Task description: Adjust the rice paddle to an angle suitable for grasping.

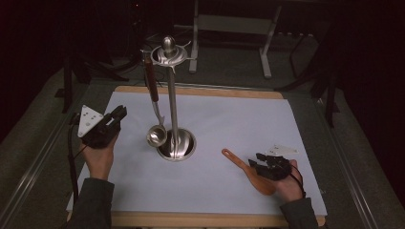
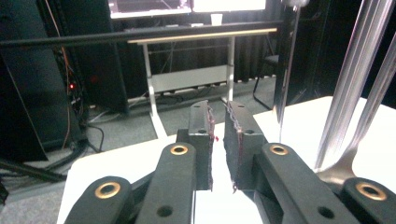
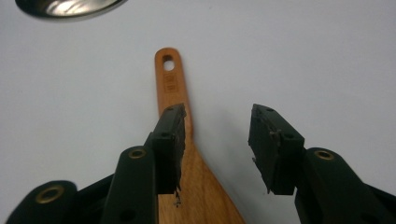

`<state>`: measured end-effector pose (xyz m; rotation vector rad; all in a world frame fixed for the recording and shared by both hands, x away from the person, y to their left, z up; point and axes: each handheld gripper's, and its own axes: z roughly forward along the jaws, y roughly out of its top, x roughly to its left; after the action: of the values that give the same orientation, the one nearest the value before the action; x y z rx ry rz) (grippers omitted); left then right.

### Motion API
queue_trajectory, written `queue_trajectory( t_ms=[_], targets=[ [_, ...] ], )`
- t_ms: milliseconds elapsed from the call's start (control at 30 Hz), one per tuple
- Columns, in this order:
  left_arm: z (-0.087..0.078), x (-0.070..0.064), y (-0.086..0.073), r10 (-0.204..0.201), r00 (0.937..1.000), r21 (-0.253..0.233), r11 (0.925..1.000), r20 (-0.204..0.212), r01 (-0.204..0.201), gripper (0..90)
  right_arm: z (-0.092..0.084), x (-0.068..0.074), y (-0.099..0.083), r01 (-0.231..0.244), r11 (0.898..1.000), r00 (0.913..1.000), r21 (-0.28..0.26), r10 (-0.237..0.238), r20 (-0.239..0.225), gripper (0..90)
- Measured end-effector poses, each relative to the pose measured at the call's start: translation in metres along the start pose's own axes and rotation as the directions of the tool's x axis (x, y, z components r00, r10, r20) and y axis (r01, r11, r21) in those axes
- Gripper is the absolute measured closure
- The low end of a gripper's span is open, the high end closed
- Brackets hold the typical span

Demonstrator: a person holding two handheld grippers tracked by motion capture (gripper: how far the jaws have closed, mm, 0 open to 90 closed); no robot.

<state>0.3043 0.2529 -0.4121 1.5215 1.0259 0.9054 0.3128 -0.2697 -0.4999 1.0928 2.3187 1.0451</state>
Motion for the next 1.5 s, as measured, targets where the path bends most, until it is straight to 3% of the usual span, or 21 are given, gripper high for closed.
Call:
queue_trajectory(
  t_ms=[200,433,933,1200,1500],
  targets=[
    [-0.001,0.0,-0.021,-0.013,0.9999,0.041,0.9991,-0.001,0.013,79.0,0.009,0.008,0.005,0.062,0.996,0.9981,0.061,-0.061,-0.011,55.1],
    [-0.002,-0.004,-0.046,-0.028,0.9996,0.082,0.9963,0.006,0.027,77.6,0.02,0.015,0.014,0.11,0.984,0.9939,0.143,-0.109,-0.014,54.6],
    [-0.007,-0.015,-0.102,-0.085,0.9964,0.172,0.9816,0.003,0.084,76.0,0.039,0.025,0.035,0.195,0.941,0.9808,0.276,-0.187,-0.056,54.9],
    [-0.007,-0.016,-0.11,-0.101,0.9949,0.187,0.9775,0.007,0.098,75.1,0.044,0.026,0.042,0.227,0.916,0.9738,0.33,-0.212,-0.082,54.8],
    [-0.004,-0.019,-0.113,-0.09,0.9958,0.21,0.974,0.015,0.085,74.8,0.053,0.026,0.049,0.236,0.888,0.9717,0.394,-0.213,-0.101,57.7]
  ],
)
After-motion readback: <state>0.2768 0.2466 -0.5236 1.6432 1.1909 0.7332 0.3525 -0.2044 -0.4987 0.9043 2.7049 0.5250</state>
